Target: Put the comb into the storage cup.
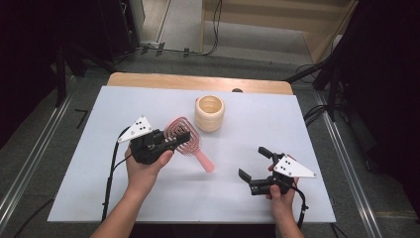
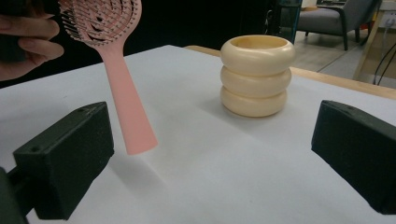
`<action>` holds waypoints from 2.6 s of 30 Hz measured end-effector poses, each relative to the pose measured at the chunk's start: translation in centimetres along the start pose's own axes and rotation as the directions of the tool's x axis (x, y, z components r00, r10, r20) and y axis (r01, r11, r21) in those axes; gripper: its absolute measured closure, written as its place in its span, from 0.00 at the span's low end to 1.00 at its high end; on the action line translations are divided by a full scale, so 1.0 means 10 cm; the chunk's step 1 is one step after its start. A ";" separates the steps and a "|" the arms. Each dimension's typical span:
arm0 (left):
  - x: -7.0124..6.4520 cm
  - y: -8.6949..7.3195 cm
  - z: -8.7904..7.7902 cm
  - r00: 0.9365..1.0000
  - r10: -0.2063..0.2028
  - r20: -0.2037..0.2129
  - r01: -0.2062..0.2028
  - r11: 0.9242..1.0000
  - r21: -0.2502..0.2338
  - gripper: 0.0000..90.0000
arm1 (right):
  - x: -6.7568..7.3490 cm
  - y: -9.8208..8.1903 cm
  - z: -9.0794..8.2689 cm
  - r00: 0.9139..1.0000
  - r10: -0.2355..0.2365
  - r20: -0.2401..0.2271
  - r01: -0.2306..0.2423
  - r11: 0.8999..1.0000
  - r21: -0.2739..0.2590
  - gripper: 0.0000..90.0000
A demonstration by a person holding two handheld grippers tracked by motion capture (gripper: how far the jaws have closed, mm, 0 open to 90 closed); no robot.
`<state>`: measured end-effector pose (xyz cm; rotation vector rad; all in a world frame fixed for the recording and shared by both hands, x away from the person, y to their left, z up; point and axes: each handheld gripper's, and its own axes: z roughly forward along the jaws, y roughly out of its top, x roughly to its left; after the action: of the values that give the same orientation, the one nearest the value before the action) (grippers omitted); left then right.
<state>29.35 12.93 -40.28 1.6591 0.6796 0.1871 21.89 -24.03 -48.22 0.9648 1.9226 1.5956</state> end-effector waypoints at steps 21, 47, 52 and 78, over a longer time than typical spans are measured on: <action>0.05 0.08 0.05 1.000 0.000 -0.005 0.000 1.000 0.000 0.73 | -0.19 -0.16 -0.33 0.999 0.008 0.053 -0.009 1.000 0.024 0.00; 0.16 0.25 0.13 1.000 -0.005 -0.021 0.005 1.000 -0.011 0.73 | -0.39 -0.29 -0.51 0.994 0.055 0.093 -0.057 0.998 0.025 0.00; 0.18 0.28 0.13 1.000 0.004 -0.030 -0.004 1.000 -0.011 0.73 | -0.40 -0.30 -0.50 0.994 0.053 0.095 -0.055 0.998 0.025 0.00; 0.28 0.50 0.27 0.999 -0.004 -0.031 0.003 1.000 -0.028 0.73 | -0.40 -0.31 -0.51 0.993 0.065 0.094 -0.067 0.998 0.021 0.00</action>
<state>34.55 11.88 -36.85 1.6314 0.7009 0.2194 20.05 -30.63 -50.40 1.1036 1.8682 1.5380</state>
